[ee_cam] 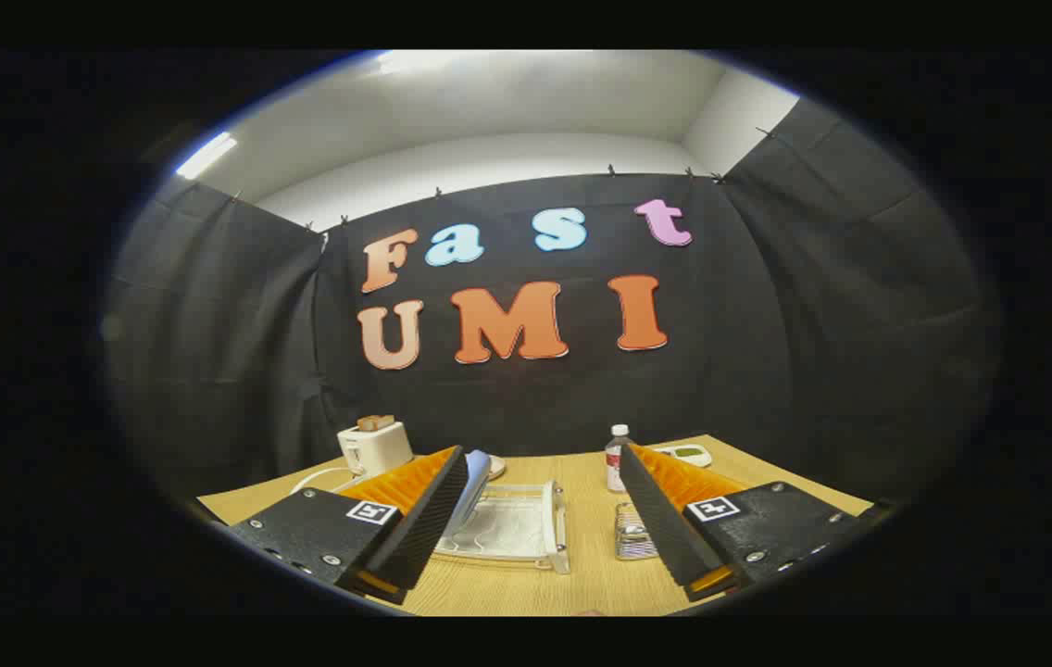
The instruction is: Take the plate from the dish rack, then take the spoon from the basket and place it into the plate.
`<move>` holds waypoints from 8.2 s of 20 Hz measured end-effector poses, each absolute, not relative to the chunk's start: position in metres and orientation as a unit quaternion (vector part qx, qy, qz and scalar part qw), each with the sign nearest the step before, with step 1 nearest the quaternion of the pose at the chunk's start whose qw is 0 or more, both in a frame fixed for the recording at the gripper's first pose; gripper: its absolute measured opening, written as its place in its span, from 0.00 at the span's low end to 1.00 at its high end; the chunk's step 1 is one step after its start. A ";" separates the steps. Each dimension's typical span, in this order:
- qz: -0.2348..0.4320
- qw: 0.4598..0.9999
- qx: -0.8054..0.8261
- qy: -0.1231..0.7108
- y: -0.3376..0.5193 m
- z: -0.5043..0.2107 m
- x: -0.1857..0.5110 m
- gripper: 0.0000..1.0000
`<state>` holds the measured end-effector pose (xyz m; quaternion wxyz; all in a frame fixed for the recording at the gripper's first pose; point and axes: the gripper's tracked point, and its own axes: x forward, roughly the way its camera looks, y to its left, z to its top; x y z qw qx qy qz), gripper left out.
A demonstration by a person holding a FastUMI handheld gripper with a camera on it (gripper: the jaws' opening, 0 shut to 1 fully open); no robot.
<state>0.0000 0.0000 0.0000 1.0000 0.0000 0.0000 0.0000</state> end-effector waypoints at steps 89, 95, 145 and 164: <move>-0.020 0.898 0.018 0.440 0.064 -0.105 0.146 0.35; 0.007 0.898 0.044 0.438 0.057 -0.107 0.100 0.35; -0.028 0.908 0.080 0.410 -0.026 -0.251 -0.034 0.57; -0.141 0.972 0.024 0.187 -0.135 -0.161 0.031 0.77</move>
